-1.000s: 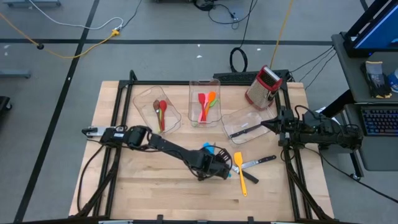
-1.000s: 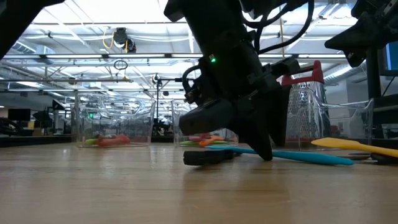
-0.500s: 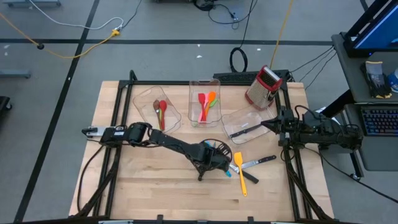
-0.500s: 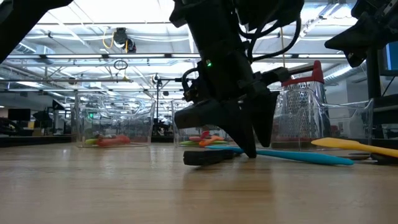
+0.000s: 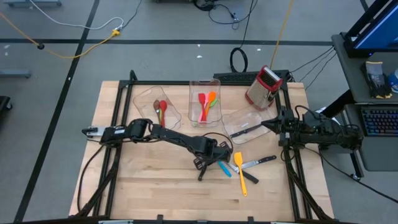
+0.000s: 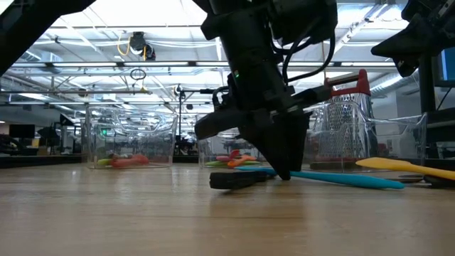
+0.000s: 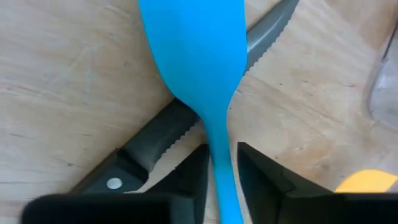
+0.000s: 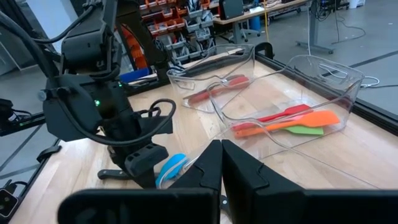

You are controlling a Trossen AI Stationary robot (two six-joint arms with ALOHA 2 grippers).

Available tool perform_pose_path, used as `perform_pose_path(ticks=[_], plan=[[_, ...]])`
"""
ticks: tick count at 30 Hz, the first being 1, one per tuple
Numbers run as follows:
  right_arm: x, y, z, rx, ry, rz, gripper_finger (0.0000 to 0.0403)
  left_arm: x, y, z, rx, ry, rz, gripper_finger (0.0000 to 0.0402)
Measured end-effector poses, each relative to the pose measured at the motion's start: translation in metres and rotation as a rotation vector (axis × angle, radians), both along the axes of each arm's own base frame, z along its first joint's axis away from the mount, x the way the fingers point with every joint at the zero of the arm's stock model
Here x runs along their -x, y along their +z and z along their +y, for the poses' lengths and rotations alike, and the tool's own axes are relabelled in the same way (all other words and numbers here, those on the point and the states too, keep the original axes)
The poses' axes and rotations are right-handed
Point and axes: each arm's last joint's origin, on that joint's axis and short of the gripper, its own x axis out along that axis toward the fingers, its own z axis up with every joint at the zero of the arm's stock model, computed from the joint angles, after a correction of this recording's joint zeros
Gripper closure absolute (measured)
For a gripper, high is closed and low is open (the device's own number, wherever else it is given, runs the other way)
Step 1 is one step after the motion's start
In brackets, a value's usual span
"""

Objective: Pick & Place Kitchen Items
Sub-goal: Put the blue spatula into the middle bin

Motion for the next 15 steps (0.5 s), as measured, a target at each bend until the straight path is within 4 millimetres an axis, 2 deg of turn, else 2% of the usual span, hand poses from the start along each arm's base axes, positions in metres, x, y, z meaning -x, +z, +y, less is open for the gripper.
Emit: perform_pose_path(ticks=[7,15], plan=[[0.0000,0.0000,0.0000,0.000,0.000,0.000,0.0399,0.0000,0.0000,-0.0018,-0.039,-0.015,-0.007,0.0389],[0.0000,0.0000,0.0000,0.000,0.000,0.000,0.0399,0.0010,0.0001,-0.0089,-0.076,-0.017,-0.016,0.0389]])
